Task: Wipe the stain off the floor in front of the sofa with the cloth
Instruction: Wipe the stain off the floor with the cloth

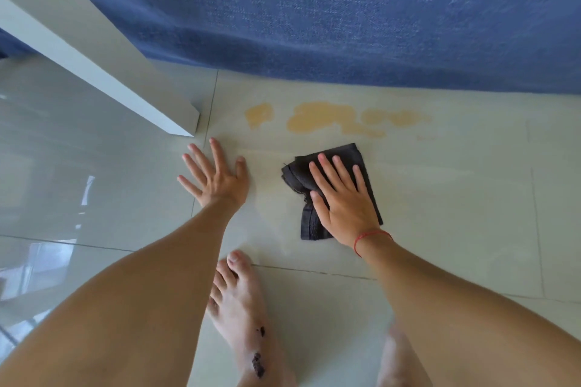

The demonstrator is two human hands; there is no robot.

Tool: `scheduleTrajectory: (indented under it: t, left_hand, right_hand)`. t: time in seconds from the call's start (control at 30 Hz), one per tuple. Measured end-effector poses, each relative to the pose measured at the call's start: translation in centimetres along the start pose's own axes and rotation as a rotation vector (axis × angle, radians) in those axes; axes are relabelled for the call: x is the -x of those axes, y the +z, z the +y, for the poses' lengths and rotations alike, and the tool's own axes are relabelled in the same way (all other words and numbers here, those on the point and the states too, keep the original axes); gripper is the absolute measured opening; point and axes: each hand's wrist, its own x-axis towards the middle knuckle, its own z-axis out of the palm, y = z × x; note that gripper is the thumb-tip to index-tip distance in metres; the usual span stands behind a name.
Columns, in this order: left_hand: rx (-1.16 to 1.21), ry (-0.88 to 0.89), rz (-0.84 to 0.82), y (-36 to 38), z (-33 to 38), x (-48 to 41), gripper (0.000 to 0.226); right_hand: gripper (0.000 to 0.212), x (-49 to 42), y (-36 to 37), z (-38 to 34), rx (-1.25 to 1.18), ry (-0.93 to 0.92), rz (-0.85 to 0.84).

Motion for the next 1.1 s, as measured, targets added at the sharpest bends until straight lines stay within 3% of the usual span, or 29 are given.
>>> scheduleTrajectory:
  t: [0.37,0.67,0.87,1.1]
  left_hand:
    - [0.014,-0.02,-0.164,-0.5,-0.5,-0.7,0.071]
    - [0.021,-0.033,-0.202,-0.7,-0.7,-1.2,0.072]
    - [0.118,-0.098,-0.006,-1.5,-1.7,-1.5,0.072]
    - [0.144,-0.135,-0.059,-1.0,-1.7,-2.4,0.067]
  right_hand:
    - [0.053,-6.4,0.2,-3.8,-0.074,0.364,0.078]
    - [0.05,-4.8,1.1,-6.4,-0.038,0.028,0.021]
    - [0.052,-1.9,0.0,-1.9,0.004,-0.074,-0.036]
    - [0.051,-6.3,-0.4,-2.2,-0.067,0.316,0.037]
